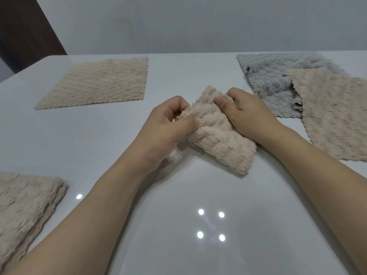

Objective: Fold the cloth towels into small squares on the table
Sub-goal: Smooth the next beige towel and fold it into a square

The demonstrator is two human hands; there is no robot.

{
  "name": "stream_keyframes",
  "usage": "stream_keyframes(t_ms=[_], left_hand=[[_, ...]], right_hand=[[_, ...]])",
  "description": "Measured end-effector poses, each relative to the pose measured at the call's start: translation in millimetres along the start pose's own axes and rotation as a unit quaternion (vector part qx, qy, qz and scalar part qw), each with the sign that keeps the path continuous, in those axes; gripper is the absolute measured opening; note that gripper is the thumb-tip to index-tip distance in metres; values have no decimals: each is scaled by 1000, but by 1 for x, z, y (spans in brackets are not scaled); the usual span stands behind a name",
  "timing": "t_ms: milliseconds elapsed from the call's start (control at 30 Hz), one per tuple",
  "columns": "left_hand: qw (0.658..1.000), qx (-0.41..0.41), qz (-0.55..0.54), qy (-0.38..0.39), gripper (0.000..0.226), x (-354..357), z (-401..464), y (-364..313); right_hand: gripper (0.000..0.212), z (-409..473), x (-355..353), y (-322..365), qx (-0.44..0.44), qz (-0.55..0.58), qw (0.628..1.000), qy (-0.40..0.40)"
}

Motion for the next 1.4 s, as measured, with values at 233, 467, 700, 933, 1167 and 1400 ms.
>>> stream_keyframes(t_ms=[233,467,700,933,1167,1400], left_hand=[[953,-136,264,-67,22,-17,-1,11],[980,-128,128,-78,47,-21,3,13],[989,-104,105,20,35,-10,4,13],[970,-164,163,-76,50,-17,7,19],[953,-205,197,-103,63,-21,8,25],[957,-189,167,-143,54,-25,7,18]], right_hand=[[51,0,-1,-1,2,4,1000,2],[47,2,1,-1,2,-27,1000,-4],[44,3,1,-2,0,-25,1000,-7],[47,2,1,0,-6,-17,1000,-5],[44,3,1,-1,3,-14,1000,-6],[45,5,3,1,24,-43,999,-18]])
Point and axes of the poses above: each hand's wrist, its own z-axis towards the middle knuckle, its own x-axis out of the palm, y = z × x, the point moved 3 cm from there along z, towards the middle knuckle, and after that the axes turned 15 degrees about y, right-handed, at the moved point
